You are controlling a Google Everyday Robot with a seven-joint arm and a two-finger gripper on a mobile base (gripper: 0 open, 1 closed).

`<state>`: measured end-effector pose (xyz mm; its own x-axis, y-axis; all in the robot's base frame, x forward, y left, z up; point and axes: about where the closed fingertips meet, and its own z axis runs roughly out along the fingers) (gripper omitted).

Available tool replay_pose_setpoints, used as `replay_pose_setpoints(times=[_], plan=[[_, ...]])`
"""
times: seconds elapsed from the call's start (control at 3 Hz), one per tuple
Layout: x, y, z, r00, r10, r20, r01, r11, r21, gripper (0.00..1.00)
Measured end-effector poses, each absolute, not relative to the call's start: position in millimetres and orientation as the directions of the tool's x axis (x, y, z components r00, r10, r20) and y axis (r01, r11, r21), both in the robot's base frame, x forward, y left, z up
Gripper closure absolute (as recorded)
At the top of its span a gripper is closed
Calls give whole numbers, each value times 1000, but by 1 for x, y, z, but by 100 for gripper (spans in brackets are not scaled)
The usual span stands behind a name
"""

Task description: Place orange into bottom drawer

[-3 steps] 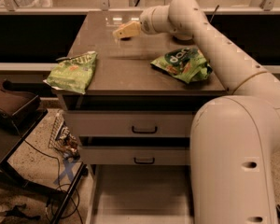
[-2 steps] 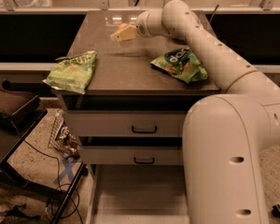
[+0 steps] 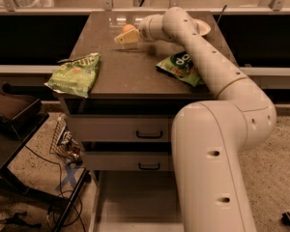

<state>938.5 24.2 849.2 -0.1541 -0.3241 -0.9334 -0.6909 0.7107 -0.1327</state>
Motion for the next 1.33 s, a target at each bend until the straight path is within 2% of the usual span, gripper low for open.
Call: replay_pose_setpoints(times=[0.33,0.67,1.33], plan=[[952,33,839,-173,-281,-944,-700,709,-83,16],[958,44,828,-204,-244,-948,-717,697,-25,40],[959,49,826,-204,-243,-948,-721,693,-23,87]])
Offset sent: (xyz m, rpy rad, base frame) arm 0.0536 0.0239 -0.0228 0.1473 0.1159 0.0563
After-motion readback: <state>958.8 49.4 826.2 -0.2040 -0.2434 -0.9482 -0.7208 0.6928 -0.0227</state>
